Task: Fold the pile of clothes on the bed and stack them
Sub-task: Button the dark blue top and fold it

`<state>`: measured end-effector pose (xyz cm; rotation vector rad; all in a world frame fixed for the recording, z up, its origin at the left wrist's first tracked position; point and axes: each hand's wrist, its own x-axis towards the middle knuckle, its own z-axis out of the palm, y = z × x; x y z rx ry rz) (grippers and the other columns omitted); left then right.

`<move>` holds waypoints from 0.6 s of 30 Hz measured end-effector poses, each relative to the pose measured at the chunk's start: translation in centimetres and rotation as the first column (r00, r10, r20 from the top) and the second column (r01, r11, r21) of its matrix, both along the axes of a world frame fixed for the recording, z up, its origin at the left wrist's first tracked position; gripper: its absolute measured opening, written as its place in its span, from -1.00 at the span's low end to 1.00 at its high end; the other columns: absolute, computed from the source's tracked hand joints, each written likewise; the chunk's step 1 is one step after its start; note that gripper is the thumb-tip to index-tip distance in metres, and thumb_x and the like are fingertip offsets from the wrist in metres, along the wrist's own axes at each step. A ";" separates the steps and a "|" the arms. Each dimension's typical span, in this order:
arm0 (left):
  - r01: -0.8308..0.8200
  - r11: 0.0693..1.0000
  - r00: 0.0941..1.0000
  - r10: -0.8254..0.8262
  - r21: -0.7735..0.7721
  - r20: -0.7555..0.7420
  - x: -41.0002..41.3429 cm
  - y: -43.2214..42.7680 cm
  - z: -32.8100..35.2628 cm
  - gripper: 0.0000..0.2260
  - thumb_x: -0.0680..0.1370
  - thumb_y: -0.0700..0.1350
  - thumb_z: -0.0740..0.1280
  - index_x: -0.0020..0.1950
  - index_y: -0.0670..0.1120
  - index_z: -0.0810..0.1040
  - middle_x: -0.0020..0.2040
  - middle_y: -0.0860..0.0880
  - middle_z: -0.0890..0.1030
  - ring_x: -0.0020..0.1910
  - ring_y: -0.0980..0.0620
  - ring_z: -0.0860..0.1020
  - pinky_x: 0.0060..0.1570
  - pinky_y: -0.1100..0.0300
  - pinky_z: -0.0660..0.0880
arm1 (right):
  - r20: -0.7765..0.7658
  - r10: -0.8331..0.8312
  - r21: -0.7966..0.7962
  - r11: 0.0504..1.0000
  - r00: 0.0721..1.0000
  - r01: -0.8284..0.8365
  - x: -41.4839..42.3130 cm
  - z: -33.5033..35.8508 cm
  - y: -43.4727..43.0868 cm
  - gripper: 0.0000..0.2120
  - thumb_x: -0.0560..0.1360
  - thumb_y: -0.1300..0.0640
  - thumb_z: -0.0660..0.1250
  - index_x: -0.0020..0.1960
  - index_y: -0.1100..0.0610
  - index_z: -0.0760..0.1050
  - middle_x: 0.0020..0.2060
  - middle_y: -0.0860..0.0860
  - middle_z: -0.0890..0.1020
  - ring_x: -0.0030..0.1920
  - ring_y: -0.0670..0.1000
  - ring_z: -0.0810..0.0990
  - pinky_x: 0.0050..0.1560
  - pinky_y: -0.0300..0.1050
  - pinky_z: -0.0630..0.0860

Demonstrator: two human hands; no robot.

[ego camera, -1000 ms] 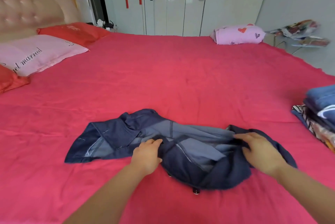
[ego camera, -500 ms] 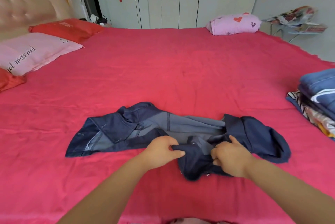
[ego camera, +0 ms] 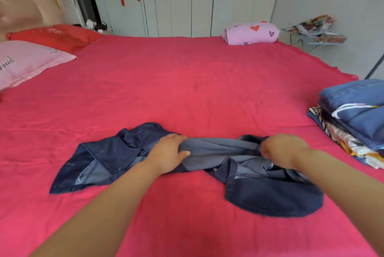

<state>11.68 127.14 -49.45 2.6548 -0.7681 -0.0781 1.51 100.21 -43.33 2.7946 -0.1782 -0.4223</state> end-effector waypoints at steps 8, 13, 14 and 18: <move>-0.117 0.986 0.988 0.103 0.121 0.115 8.5 -1.5 -2.4 -0.65 0.62 -0.15 0.09 0.42 -0.09 0.35 0.35 -0.11 0.43 0.35 -0.11 0.35 0.31 0.07 0.30 | 0.229 -0.062 0.134 0.991 0.971 0.032 8.4 -6.7 -1.0 -0.56 0.53 0.21 0.11 0.40 0.03 0.28 0.27 0.07 0.41 0.29 0.14 0.37 0.25 -0.01 0.33; -0.182 0.946 0.979 0.199 0.267 -0.038 10.9 -1.4 -4.5 -0.55 0.58 -0.16 0.19 0.47 0.02 0.26 0.38 -0.11 0.36 0.37 -0.12 0.33 0.29 -0.02 0.36 | 0.171 -0.097 0.117 0.990 0.980 0.078 9.7 -8.4 -2.2 -0.71 0.55 0.19 0.10 0.22 0.08 0.44 0.19 0.08 0.53 0.21 0.13 0.49 0.12 -0.06 0.42; -0.167 0.924 0.978 0.200 0.343 -0.062 10.7 -1.5 -4.4 -0.51 0.56 -0.12 0.24 0.48 0.04 0.22 0.38 -0.10 0.36 0.37 -0.13 0.32 0.27 -0.03 0.38 | 0.205 -0.122 0.143 0.985 0.971 0.093 9.6 -8.3 -2.4 -0.75 0.55 0.15 0.11 0.16 0.09 0.47 0.15 0.08 0.55 0.18 0.13 0.51 0.07 -0.06 0.44; -0.164 0.817 0.982 0.188 0.553 0.014 9.3 -2.0 -2.8 -0.64 0.54 -0.03 0.30 0.31 -0.09 0.41 0.27 -0.12 0.48 0.28 -0.13 0.40 0.09 0.00 0.46 | 0.418 -0.204 0.289 0.954 0.885 0.083 8.9 -6.7 -2.8 -0.78 0.59 0.07 0.10 0.11 0.14 0.43 0.06 0.12 0.53 0.10 0.16 0.53 -0.07 -0.02 0.44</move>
